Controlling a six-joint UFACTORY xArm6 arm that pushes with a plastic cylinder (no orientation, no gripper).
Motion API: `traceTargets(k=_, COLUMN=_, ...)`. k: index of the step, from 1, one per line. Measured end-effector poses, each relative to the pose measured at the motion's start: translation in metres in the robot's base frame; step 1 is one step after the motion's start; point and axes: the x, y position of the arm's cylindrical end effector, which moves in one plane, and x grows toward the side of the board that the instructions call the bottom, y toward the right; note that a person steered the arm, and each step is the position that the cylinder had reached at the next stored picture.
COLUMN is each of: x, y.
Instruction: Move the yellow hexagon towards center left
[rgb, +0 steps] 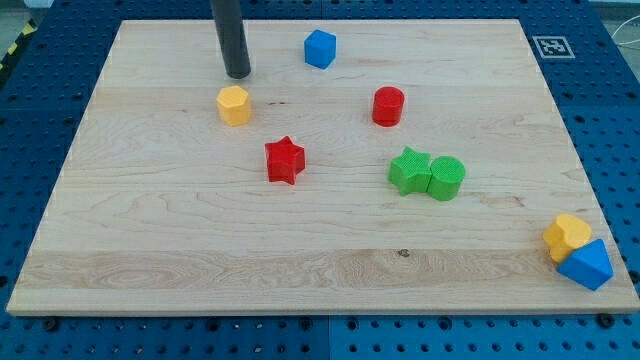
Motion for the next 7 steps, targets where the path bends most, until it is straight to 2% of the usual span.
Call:
traceTargets(k=2, x=0.086, y=0.008)
traceTargets(k=3, x=0.120, y=-0.017)
traceTargets(k=4, x=0.145, y=-0.018)
traceTargets(k=5, x=0.151, y=-0.018)
traceTargets(k=7, x=0.109, y=-0.027)
